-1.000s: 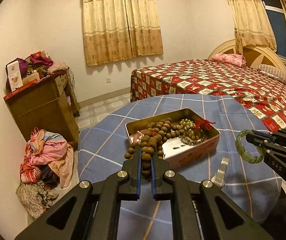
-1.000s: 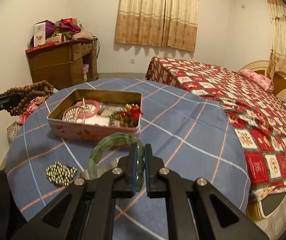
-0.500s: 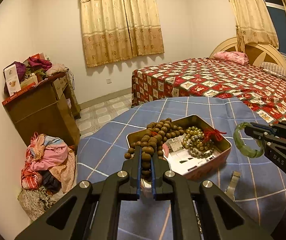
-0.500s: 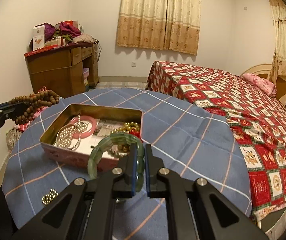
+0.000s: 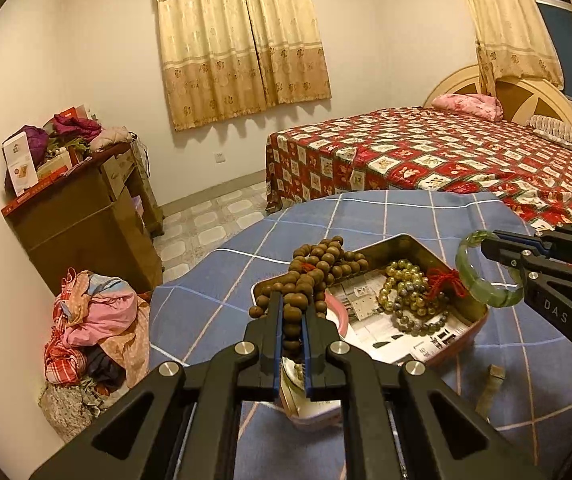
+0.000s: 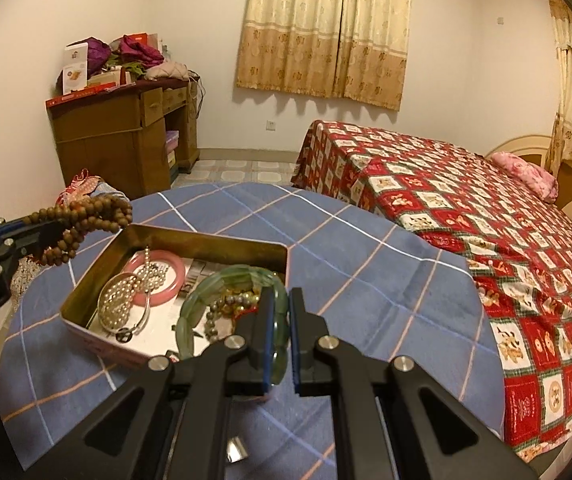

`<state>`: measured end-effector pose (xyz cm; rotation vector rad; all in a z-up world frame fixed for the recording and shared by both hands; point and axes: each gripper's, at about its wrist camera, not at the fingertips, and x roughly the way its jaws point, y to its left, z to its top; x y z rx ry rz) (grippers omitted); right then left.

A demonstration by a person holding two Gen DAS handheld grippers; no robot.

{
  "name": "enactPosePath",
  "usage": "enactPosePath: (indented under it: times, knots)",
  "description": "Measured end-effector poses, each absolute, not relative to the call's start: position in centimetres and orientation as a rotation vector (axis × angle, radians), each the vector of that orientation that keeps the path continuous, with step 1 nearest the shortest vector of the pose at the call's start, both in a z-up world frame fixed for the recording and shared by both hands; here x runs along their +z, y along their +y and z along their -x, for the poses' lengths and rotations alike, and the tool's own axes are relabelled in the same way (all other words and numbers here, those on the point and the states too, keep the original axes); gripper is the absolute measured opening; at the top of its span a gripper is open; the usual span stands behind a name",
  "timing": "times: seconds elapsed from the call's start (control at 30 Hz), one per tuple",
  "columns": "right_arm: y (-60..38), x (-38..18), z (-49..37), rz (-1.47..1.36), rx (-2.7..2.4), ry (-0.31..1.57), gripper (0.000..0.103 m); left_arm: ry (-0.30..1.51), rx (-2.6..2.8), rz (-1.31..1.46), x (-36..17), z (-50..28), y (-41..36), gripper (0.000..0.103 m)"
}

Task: Organize jewelry
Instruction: 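Lift and carry the wooden beads and green bangle over the tin with both tools, then open both tools to drop the wooden beads and green bangle into the tin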

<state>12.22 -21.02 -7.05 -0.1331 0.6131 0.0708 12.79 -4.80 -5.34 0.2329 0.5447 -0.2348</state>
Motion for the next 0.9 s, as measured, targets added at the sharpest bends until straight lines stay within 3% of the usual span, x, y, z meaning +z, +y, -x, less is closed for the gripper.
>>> enactPosePath:
  times: [0.9]
  knots:
    - [-19.6,-9.0,-16.3,0.181,0.068,0.677,0.009,0.605,-0.236,-0.245,-7.2,-17.3,-5.7,0.007]
